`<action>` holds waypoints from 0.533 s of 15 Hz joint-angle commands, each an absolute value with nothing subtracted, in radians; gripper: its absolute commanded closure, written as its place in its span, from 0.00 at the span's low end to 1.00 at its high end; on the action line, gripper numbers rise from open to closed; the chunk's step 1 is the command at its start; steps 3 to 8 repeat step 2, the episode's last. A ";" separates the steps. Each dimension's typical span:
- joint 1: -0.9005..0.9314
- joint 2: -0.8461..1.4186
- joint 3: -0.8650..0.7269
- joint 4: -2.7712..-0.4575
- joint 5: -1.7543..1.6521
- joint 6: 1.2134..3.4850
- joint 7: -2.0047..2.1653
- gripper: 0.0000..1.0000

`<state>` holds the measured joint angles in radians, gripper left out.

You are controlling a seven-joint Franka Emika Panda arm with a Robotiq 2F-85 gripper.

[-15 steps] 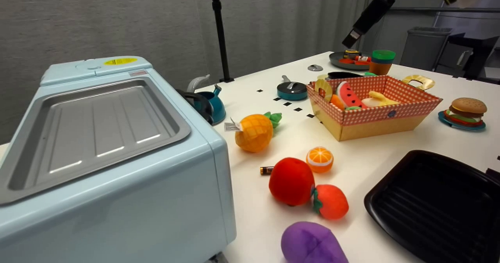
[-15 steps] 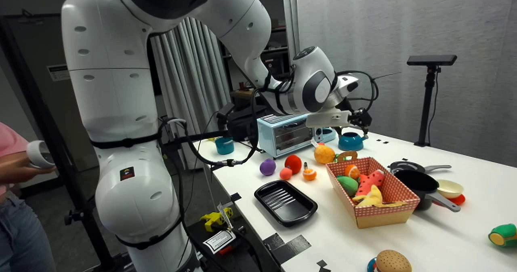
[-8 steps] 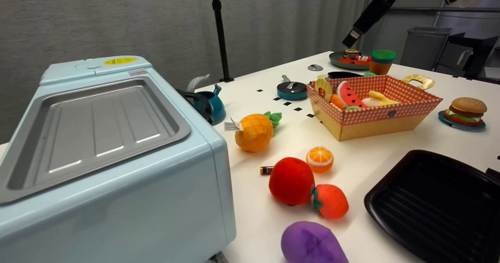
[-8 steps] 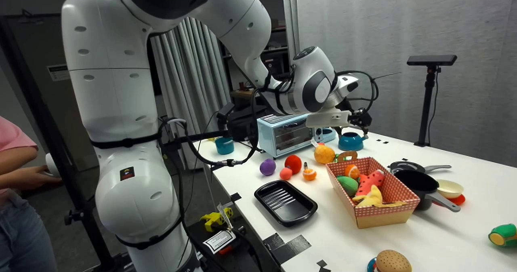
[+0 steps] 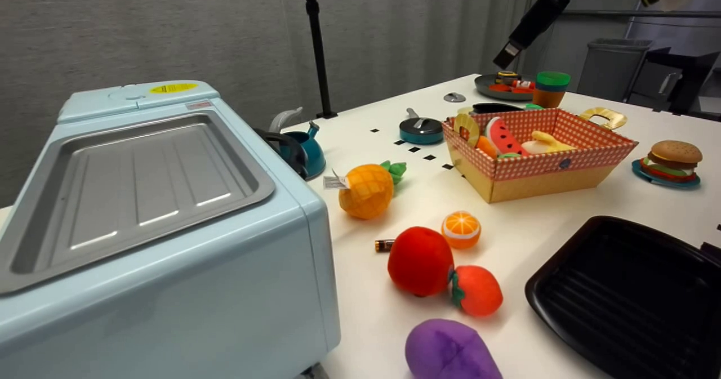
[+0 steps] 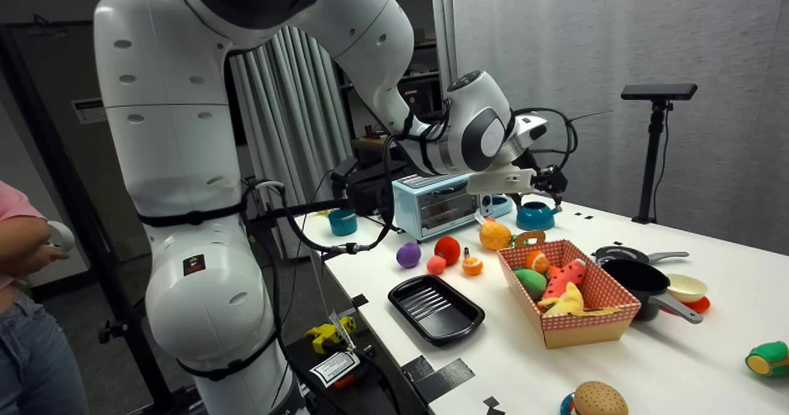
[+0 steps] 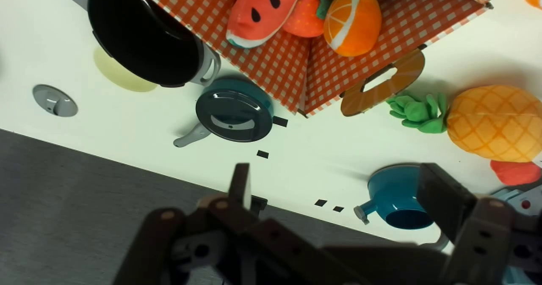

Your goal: Pick up the piece of orange plush toy and put it in the box

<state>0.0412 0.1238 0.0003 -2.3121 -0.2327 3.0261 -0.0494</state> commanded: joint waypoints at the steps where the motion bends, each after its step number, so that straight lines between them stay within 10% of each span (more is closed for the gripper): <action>1: 0.041 0.124 0.000 -2.312 -0.233 3.026 -0.049 0.00; 8: 0.041 0.124 0.000 -2.312 -0.233 3.026 -0.049 0.00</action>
